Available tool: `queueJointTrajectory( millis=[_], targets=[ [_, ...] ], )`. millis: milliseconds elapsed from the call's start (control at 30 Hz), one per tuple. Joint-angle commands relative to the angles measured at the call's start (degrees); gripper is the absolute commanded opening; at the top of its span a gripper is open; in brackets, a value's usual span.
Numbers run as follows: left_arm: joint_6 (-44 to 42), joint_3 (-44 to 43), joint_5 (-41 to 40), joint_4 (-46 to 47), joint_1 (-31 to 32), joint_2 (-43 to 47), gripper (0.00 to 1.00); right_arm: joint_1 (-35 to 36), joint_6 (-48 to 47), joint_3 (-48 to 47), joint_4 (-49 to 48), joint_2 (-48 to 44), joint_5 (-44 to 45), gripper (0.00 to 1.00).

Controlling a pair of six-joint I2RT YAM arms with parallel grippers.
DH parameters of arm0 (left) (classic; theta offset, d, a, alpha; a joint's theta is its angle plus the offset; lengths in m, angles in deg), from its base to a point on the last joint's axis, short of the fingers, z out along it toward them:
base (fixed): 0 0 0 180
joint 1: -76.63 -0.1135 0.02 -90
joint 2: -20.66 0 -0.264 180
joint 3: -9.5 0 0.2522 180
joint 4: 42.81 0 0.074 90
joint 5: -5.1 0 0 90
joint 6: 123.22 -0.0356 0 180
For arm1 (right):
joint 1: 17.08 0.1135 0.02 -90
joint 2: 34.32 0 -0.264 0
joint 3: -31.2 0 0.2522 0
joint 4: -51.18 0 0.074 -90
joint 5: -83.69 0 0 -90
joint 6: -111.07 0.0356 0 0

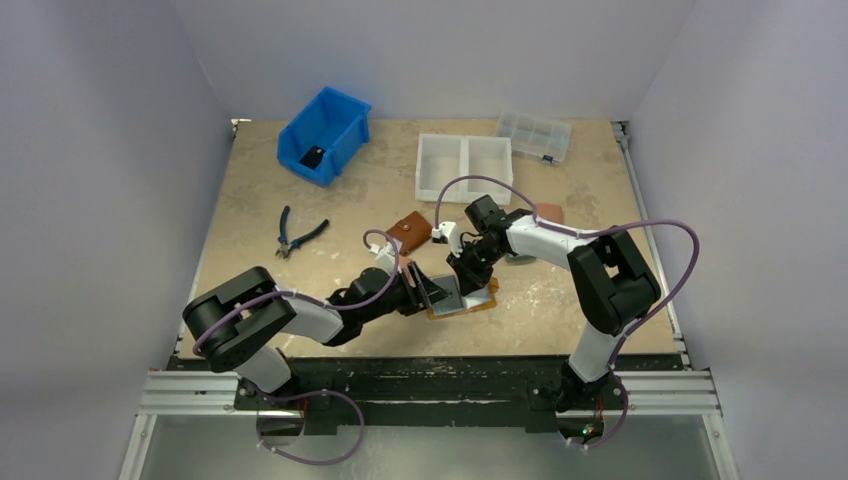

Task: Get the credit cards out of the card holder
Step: Remove the credit card from the card holder.

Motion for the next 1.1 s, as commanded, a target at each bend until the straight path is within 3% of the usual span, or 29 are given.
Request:
queueJointTrajectory(
  millis=[0, 100, 300, 1067],
  targets=[
    [0.8, -5.8, -2.7, -13.1, 0.5, 1.8, 0.58, -0.2, -0.1, -0.2, -0.3, -0.4, -0.3, 0.04],
    [1.4, -8.0, -5.9, -20.8, 0.9, 2.8, 0.59, -0.2, -0.1, -0.2, -0.4, -0.4, -0.3, 0.04],
    [1.9, -10.0, -9.8, -27.8, 1.8, 5.0, 0.59, -0.2, -0.1, -0.2, -0.3, -0.1, -0.2, 0.04],
    [0.4, -11.5, -7.4, -26.3, 2.6, 5.9, 0.58, -0.2, -0.1, -0.2, -0.1, 0.2, -0.3, 0.04]
  ],
)
